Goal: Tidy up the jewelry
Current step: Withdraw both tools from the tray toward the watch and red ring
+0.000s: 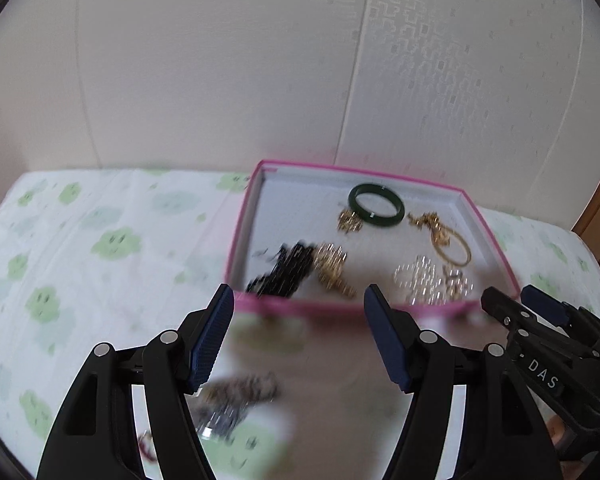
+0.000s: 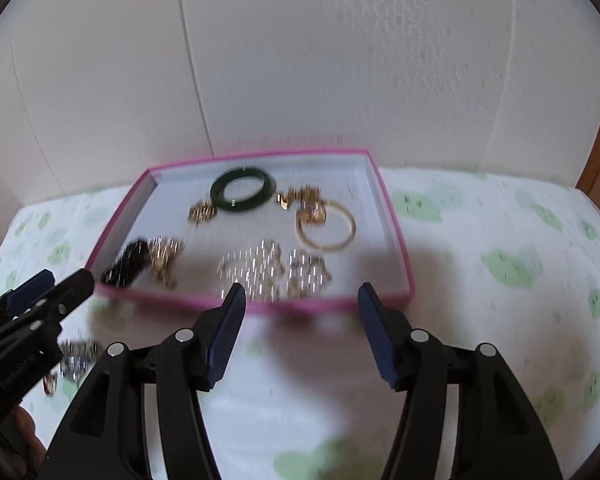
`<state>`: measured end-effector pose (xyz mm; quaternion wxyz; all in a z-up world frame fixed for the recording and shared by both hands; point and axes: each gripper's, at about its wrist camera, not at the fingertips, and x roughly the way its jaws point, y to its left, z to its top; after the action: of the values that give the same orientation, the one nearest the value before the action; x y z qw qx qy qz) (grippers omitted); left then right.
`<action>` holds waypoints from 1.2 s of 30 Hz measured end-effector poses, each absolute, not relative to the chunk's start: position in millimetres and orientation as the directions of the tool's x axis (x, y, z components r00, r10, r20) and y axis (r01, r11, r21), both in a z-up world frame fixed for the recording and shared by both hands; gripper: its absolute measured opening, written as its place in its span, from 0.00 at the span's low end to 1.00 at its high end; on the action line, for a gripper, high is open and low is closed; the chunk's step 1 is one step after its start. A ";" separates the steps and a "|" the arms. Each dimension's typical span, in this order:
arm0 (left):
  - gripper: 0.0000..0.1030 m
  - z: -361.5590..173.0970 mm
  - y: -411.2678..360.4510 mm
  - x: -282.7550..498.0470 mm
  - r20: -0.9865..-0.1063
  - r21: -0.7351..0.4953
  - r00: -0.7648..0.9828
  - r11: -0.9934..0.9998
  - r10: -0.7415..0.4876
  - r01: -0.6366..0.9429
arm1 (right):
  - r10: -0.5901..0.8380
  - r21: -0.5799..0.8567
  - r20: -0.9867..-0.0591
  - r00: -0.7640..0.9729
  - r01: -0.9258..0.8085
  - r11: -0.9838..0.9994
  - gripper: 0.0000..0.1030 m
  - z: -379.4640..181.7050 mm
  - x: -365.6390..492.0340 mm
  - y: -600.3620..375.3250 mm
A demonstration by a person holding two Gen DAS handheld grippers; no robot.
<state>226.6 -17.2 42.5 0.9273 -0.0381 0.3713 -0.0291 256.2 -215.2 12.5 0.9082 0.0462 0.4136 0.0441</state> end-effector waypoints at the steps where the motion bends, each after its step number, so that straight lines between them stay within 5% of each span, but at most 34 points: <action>1: 0.65 40.6 -13.3 220.4 -0.689 -0.095 0.721 0.995 -0.081 0.021 | 0.122 0.124 -0.749 0.651 -0.042 0.991 0.56 10.8 250.8 -214.2; 20: 0.65 7.0 60.4 118.1 -0.705 -0.064 0.709 0.996 0.003 -0.068 | 0.194 0.151 -0.754 0.627 -0.122 0.981 0.57 -8.3 180.6 -149.5; 36: 0.59 -10.5 74.7 119.3 -0.728 -0.117 0.684 0.991 -0.042 -0.064 | 0.214 0.129 -0.752 0.624 -0.179 0.975 0.57 -4.2 169.9 -125.6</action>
<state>119.3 74.7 -10.5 0.9152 -0.0666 0.3974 0.0062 169.9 -125.6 -4.2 0.9009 0.0209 0.4197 0.1088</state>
